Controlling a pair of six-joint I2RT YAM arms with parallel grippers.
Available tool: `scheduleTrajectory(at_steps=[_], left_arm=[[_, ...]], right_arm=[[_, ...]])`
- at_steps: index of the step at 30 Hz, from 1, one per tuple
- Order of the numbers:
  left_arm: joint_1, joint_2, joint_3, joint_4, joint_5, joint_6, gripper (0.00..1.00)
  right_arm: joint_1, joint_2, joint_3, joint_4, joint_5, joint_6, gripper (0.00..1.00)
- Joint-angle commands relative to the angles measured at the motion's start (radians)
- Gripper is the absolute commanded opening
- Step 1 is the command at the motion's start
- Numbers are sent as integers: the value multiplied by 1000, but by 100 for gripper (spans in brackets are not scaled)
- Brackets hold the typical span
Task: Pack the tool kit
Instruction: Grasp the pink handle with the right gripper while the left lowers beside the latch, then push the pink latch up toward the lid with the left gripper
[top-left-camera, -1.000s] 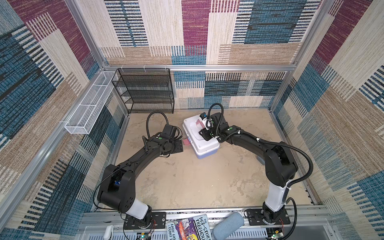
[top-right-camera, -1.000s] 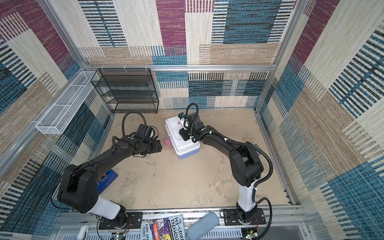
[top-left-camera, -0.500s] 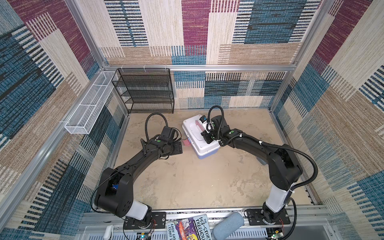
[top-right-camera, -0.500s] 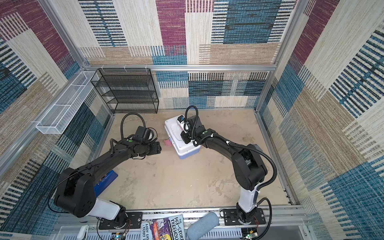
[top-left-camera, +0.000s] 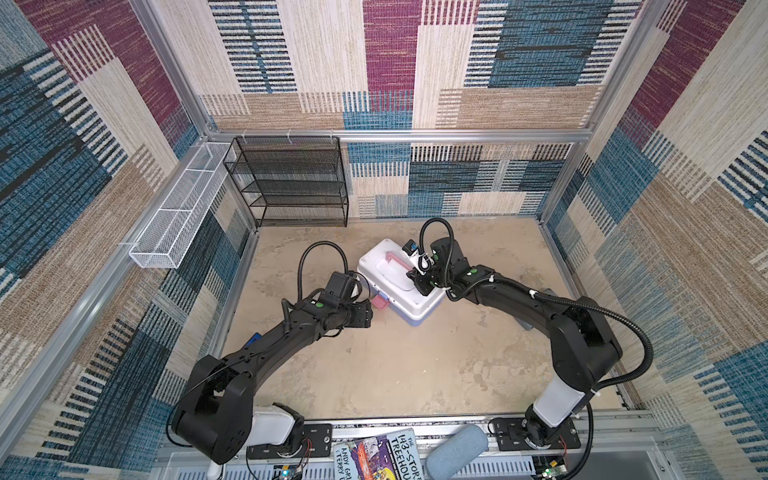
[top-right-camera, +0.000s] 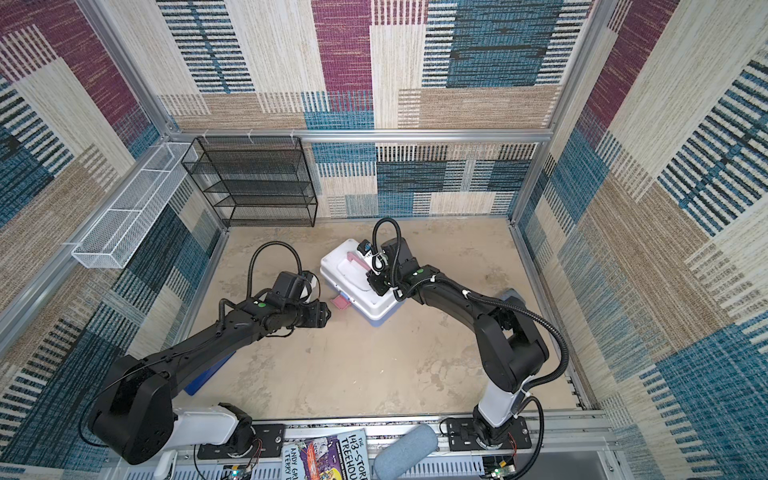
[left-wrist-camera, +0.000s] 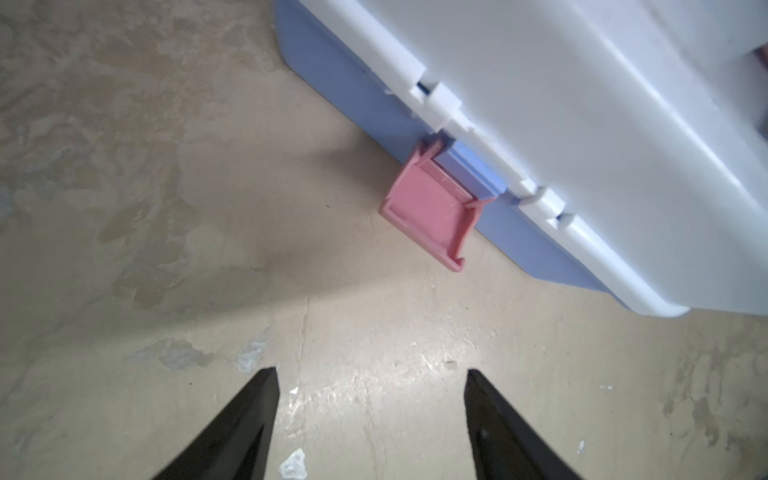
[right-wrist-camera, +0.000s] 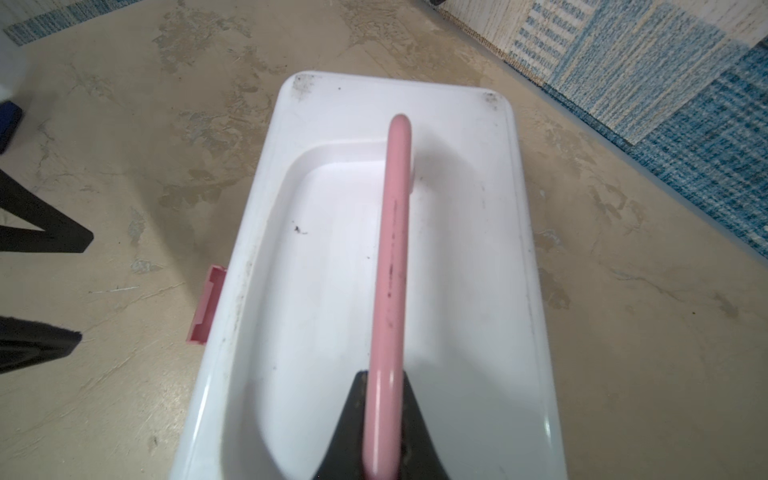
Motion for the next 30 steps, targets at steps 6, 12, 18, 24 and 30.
scheduleTrajectory(at_steps=[6, 12, 18, 24, 30], left_arm=[[-37, -48, -98, 73, 1, 49, 61], [-48, 19, -113, 133, 14, 4, 51], [-48, 109, -113, 202, 12, -56, 45], [-47, 174, -110, 283, 14, -96, 45], [-48, 193, -95, 323, -6, -105, 45]], right_arm=[[2, -28, -39, -56, -27, -50, 10], [2, -29, -31, -50, -19, -39, 11], [1, -28, -26, -48, -14, -31, 12], [1, -26, -25, -47, -9, -25, 12], [1, -27, -30, -42, -11, -20, 13]])
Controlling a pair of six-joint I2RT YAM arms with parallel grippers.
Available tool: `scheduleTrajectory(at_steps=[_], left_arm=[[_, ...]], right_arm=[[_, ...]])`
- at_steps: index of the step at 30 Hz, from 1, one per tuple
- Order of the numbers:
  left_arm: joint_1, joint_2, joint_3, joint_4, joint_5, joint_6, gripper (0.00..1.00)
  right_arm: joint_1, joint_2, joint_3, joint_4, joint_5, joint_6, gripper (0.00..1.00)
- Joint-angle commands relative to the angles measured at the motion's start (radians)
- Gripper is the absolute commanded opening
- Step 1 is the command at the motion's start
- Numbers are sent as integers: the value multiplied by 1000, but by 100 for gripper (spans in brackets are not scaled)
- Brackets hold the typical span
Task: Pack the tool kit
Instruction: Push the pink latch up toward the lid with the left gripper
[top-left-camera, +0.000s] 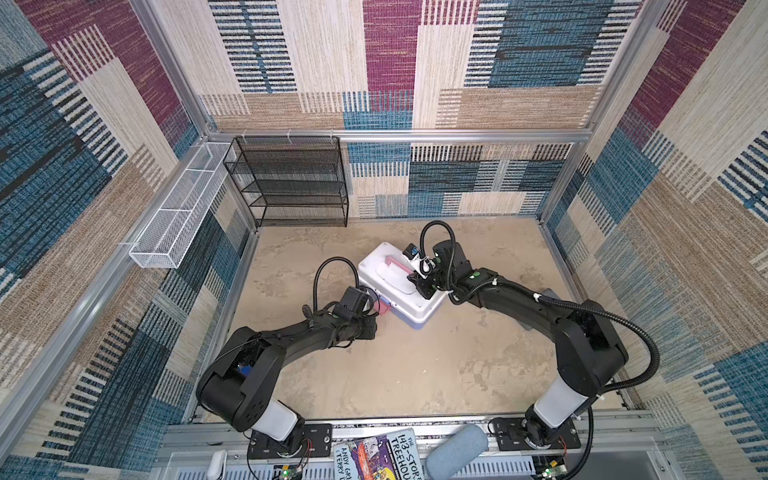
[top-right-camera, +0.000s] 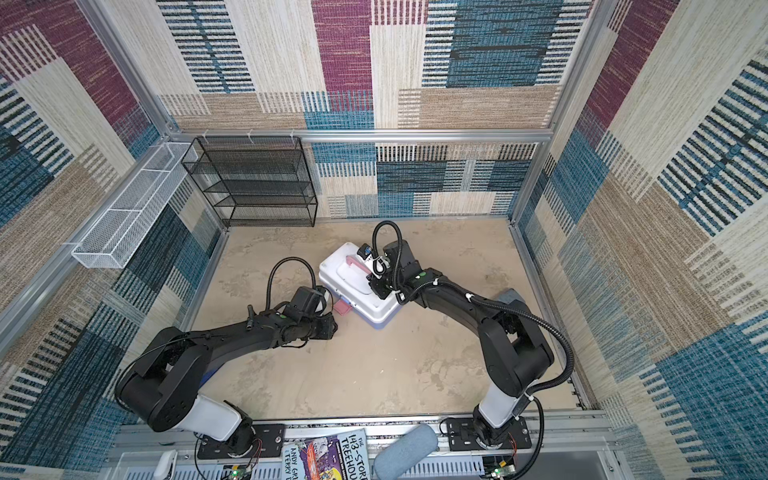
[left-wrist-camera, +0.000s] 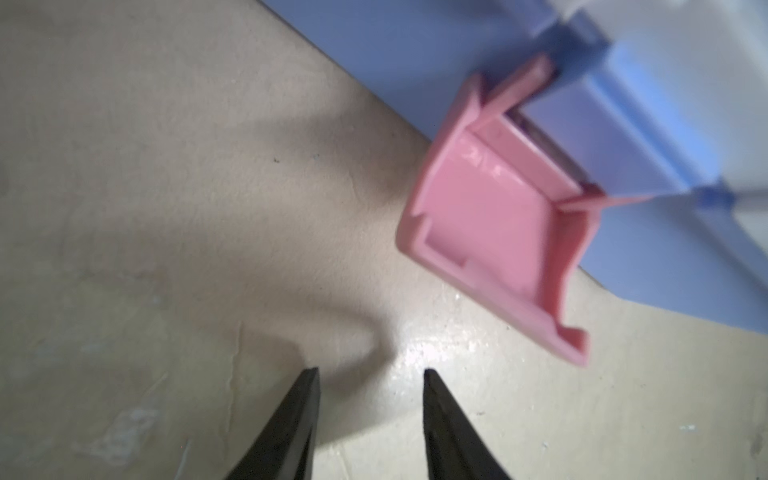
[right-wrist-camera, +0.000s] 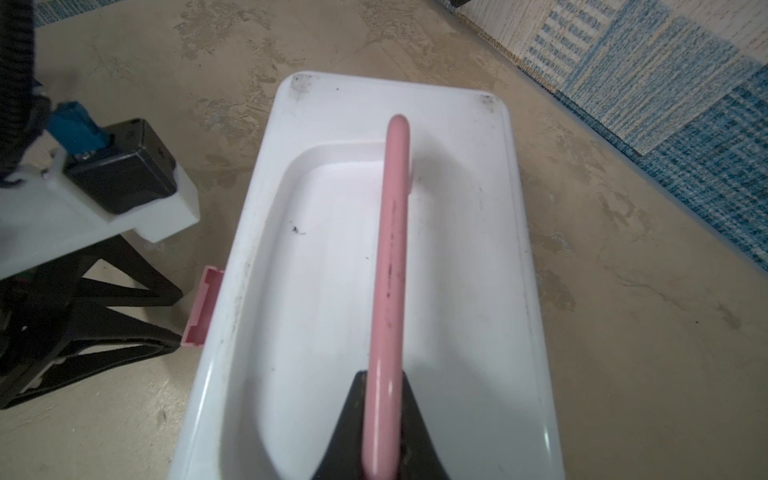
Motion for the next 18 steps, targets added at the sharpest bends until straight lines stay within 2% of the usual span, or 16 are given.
scheduleTrajectory(at_steps=[1, 18], left_arm=[[1, 2, 20, 60, -13, -21, 45], [2, -36, 66, 75, -50, -8, 46]], right_arm=[[0, -1, -3, -46, 3, 10, 13], [0, -1, -11, -34, 2, 25, 13]])
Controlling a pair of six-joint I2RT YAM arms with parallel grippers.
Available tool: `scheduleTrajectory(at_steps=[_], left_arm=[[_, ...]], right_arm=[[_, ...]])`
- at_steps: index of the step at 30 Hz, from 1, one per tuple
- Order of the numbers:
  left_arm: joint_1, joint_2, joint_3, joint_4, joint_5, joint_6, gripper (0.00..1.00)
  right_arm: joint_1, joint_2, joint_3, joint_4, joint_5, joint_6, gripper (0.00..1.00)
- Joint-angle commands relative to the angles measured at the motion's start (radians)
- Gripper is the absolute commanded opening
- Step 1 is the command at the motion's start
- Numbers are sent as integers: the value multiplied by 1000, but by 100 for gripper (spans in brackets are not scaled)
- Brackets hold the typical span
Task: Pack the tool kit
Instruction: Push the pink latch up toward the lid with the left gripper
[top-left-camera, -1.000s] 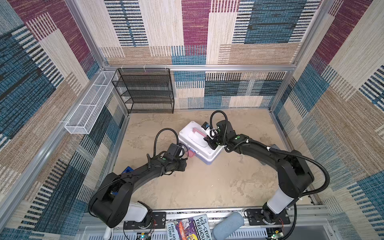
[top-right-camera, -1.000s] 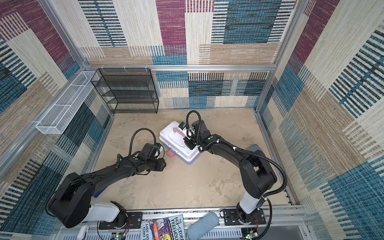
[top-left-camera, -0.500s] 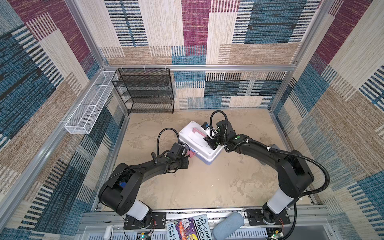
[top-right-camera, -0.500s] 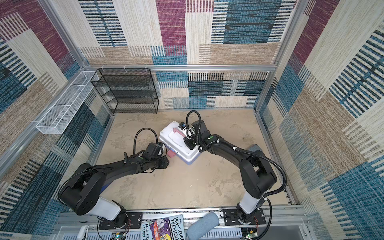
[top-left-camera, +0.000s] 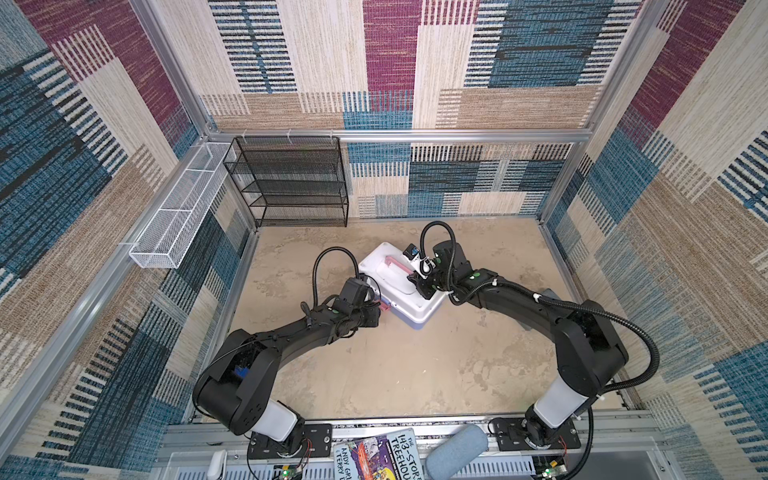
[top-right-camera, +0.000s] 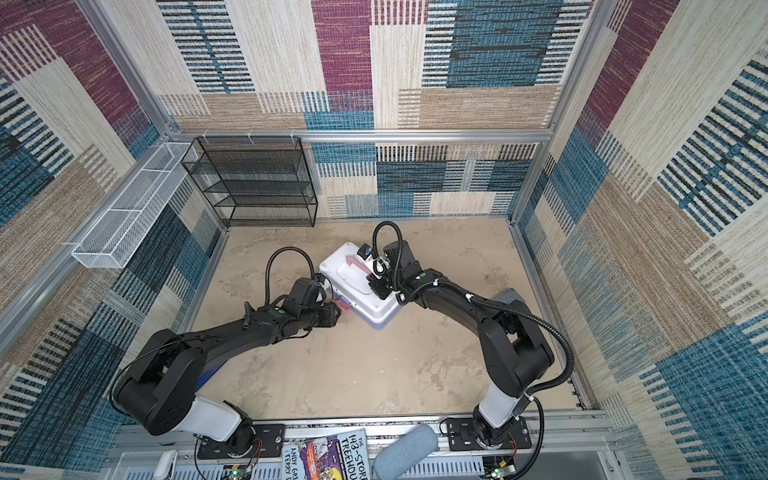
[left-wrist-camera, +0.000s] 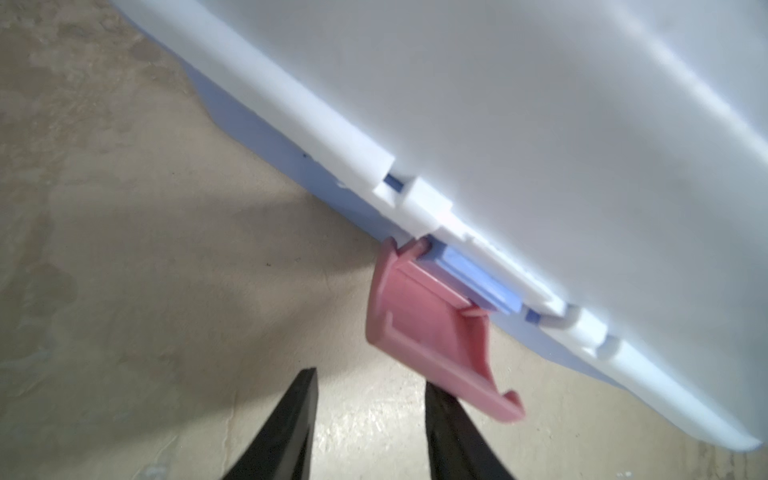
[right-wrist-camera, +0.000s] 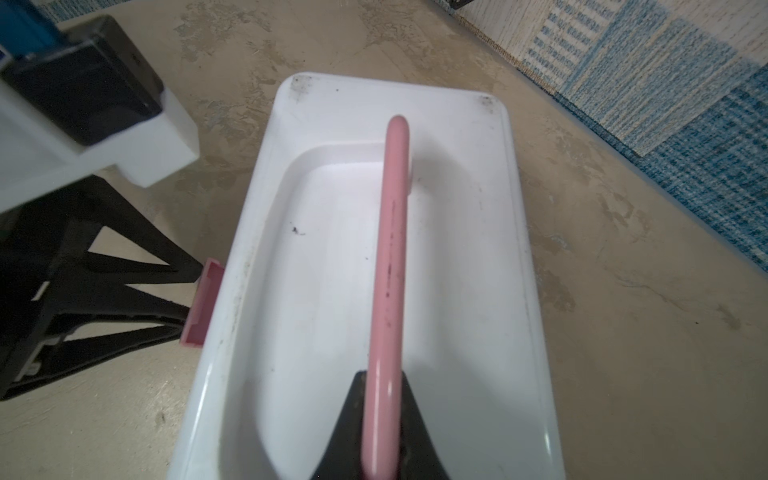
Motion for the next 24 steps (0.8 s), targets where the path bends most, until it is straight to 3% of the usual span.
scheduleTrajectory(at_steps=[1, 24], left_arm=[[2, -12, 7, 31, -19, -3, 46], [2, -37, 32, 45, -32, 5, 46]], right_arm=[[1, -1, -4, -43, 3, 19, 13], [0, 4, 1, -41, -12, 40, 13]])
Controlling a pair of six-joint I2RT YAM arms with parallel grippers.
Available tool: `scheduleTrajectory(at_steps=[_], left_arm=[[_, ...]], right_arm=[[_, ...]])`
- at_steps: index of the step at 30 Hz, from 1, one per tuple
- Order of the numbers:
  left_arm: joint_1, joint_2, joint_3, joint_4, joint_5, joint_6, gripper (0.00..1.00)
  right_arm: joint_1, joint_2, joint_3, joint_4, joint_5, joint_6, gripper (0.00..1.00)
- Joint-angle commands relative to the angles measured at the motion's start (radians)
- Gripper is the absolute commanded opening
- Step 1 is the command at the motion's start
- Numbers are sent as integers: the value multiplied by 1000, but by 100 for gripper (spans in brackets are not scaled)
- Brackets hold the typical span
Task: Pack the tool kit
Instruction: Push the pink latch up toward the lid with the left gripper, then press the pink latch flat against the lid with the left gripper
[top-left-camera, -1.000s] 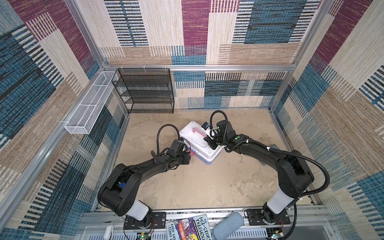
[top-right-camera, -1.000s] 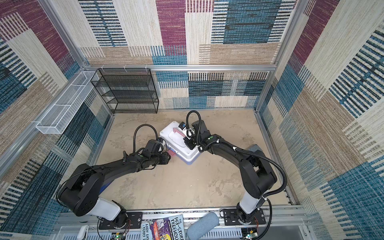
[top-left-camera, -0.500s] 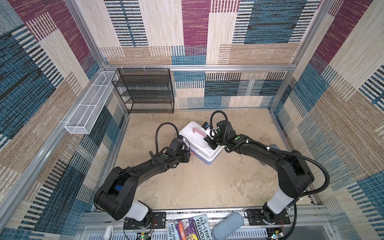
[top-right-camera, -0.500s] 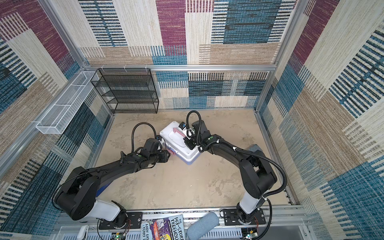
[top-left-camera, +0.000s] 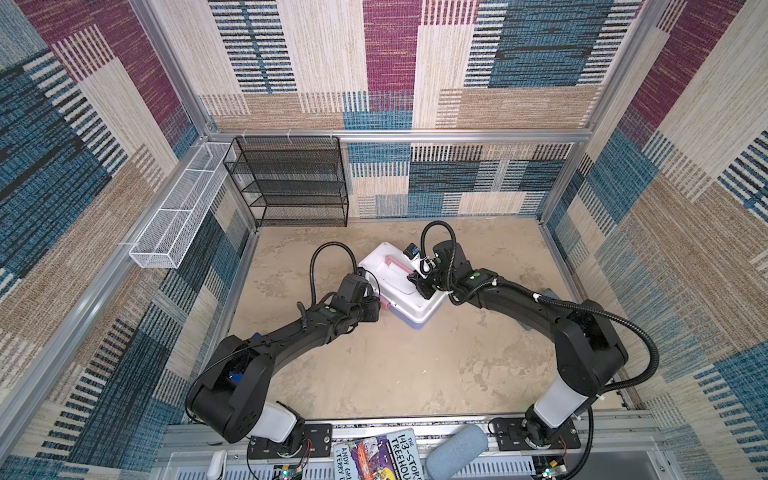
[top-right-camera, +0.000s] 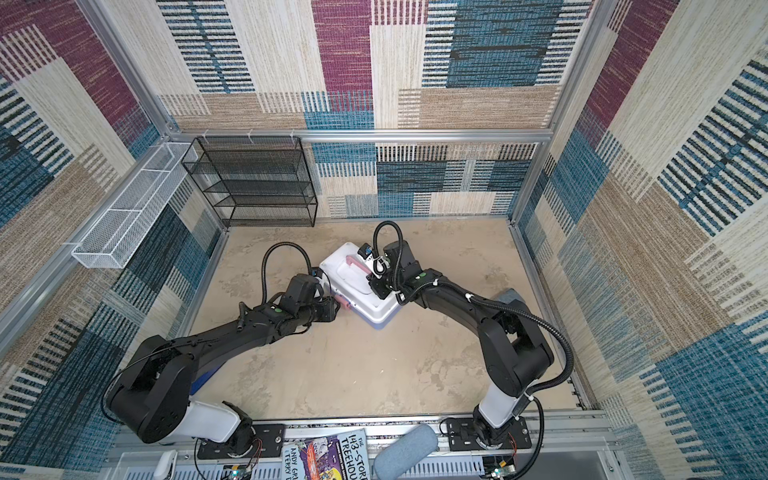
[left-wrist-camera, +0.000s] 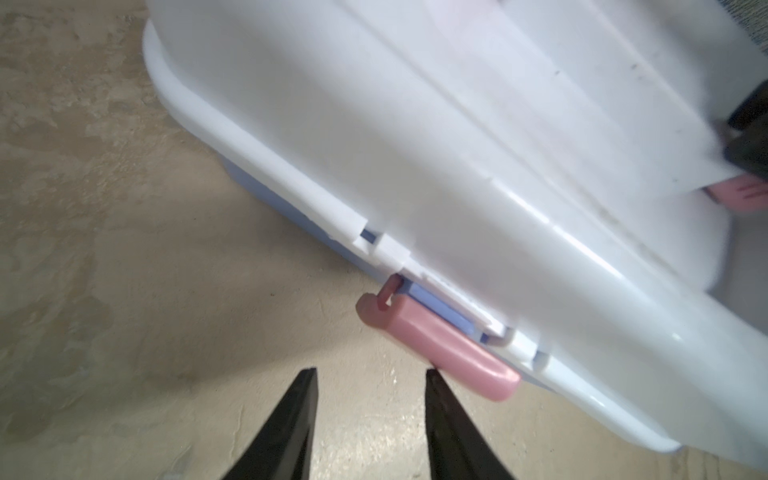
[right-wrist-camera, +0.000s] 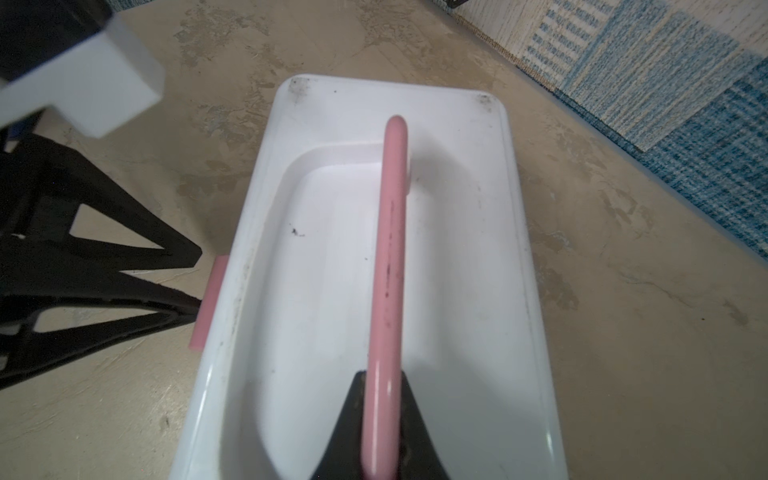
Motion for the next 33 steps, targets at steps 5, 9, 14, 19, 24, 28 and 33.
scheduleTrajectory(at_steps=[5, 9, 14, 19, 24, 28, 33], left_arm=[[0, 2, 21, 40, -5, 9, 46], [0, 6, 31, 41, -3, 11, 46], [0, 14, 37, 46, 1, 12, 46], [0, 22, 46, 47, 2, 12, 46], [0, 29, 52, 50, 3, 15, 46], [0, 36, 51, 49, 9, 14, 46], [0, 36, 51, 52, 9, 12, 46]], right_arm=[[0, 2, -2, -42, -12, 23, 13], [0, 2, -3, -42, -12, 24, 13], [0, 5, -1, -42, -12, 24, 13], [0, 3, -1, -43, -12, 24, 13], [0, 4, -1, -44, -13, 26, 13], [0, 2, -2, -43, -11, 26, 13], [0, 2, -2, -44, -12, 27, 13]])
